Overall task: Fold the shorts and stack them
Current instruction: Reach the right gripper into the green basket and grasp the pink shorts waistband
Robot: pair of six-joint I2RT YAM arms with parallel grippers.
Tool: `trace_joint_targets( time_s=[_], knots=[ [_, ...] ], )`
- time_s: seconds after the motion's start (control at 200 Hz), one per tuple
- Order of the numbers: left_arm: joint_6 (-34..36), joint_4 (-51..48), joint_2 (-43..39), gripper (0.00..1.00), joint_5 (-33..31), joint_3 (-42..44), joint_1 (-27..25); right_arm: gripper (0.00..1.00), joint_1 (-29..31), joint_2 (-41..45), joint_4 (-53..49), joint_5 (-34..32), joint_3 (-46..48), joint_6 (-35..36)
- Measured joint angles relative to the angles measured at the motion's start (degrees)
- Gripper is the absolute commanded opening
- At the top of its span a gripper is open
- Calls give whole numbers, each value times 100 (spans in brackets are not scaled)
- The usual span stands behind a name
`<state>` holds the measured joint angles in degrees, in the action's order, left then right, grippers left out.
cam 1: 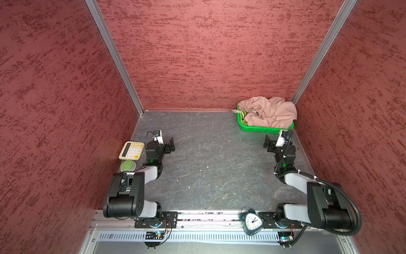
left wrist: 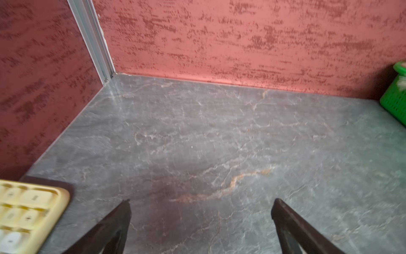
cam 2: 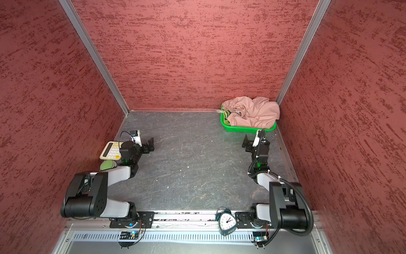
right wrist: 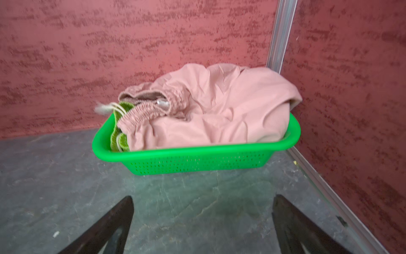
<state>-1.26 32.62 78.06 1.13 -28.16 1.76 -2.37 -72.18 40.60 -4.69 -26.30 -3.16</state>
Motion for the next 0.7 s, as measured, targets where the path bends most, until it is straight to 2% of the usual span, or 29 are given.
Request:
trace_joint_targets(
  time_s=[0.09,0.19,0.301,0.461,0.546,0.701],
  knots=[
    [-223,-844,-586,99,-15,-466,-94,99,0,166,-1008,9,-994,-50],
    [-498,-1674,-1239,99,74,-861,-221,99,0,-254,-2057,83,-2415,-46],
    [-649,-2459,-1668,99,275,-1152,-461,99,2,-1139,-2968,247,-3932,70],
    [-754,-3458,-1976,99,466,-1421,-857,99,2,-2977,-4260,452,-6186,173],
    [-898,-3858,-2096,99,505,-1460,-938,99,44,-3639,-4634,472,-6682,175],
    [-1119,-4393,-2295,99,538,-1460,-999,99,188,-4262,-5042,494,-6780,238]
  ],
)
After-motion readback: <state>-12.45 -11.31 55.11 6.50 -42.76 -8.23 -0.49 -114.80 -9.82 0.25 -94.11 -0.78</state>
